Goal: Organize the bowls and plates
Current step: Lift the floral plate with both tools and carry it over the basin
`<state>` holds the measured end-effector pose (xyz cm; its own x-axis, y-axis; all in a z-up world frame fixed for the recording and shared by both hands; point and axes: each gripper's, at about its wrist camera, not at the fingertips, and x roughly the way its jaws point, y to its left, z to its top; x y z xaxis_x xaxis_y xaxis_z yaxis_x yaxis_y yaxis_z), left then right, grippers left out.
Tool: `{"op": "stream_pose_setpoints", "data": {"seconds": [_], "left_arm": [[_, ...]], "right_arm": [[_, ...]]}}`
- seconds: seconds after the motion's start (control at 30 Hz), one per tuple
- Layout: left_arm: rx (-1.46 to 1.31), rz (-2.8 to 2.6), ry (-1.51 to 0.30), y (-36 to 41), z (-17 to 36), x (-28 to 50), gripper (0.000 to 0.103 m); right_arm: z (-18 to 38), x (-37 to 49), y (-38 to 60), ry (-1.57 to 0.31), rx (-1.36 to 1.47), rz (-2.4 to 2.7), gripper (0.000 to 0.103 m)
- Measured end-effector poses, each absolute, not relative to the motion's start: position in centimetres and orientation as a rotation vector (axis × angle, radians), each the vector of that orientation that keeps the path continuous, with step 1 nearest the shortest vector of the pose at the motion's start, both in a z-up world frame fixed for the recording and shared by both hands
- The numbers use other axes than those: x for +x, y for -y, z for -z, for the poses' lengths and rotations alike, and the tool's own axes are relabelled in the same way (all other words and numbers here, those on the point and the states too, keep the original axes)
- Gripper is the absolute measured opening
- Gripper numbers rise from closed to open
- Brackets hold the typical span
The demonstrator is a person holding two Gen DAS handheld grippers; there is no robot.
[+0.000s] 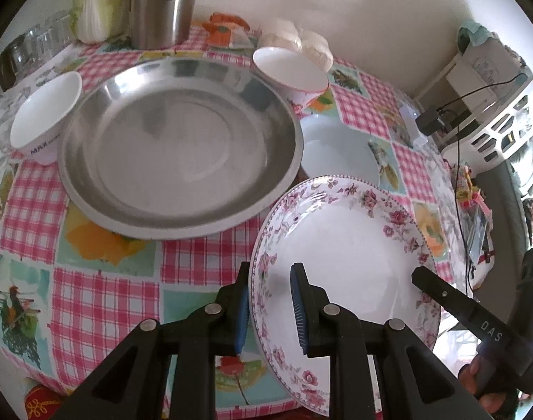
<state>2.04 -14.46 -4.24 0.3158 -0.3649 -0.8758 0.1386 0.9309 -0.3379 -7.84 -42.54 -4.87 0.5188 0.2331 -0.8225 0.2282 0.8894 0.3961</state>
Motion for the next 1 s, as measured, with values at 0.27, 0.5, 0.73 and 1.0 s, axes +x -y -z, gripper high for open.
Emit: {"op": "stream_pose_setpoints", "data": {"seconds": [0.27,0.5,0.73,1.0], "left_arm": [[-0.272,0.357,-1.154,14.0,3.2,3.8,0.024],[-0.325,0.343,-1.136,13.2,2.6,6.0,0.024],[-0.370,0.316,-1.124,12.3,2.4,8.2,0.024],[-0.420,0.284,-1.120,10.9,2.8,10.5,0.024]], "right_arm": [[3.3,-6.3,42.3,-0.998,0.481,-0.016,0.016],[1.9,-4.1,41.9,-0.982,0.451,-0.021,0.016],[0.7,-1.4,41.2,-0.966,0.447,-0.047,0.016],[0.2,1.4,40.5,-0.952,0.444,-0.078,0.016]]}}
